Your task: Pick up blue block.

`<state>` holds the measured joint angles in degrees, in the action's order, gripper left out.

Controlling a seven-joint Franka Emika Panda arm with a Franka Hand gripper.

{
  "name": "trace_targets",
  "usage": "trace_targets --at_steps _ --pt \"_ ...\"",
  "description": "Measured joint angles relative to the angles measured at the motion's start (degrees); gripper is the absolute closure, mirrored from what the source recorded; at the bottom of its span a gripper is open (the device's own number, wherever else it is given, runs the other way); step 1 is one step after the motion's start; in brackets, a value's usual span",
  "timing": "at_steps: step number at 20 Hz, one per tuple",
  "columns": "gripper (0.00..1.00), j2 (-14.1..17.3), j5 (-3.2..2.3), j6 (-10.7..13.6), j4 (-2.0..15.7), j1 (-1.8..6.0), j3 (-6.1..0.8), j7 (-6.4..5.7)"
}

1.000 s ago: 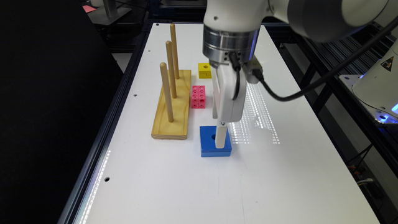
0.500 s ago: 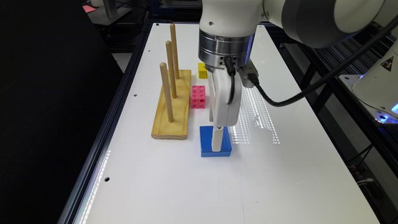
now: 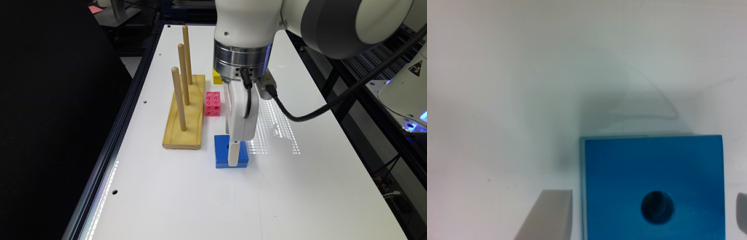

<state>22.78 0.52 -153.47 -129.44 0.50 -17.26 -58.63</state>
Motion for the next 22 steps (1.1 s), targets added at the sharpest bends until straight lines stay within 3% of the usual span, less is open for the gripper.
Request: trace_targets --at_steps 12,13,14,17,18,22 --pt "0.00 1.58 -0.16 -0.47 0.76 -0.22 0.11 -0.05" --pt "0.00 2.82 -0.51 -1.61 0.77 -0.27 0.29 -0.07" --pt "0.00 3.22 -1.23 -2.20 1.09 -0.28 0.39 -0.64" --pt "0.00 3.60 -2.92 -2.19 1.53 -0.54 0.54 -2.36" --pt "1.00 3.60 -3.43 -2.24 1.54 -0.70 0.65 -2.95" --pt "1.00 3.59 -3.43 -2.24 1.54 -0.70 0.65 -2.95"
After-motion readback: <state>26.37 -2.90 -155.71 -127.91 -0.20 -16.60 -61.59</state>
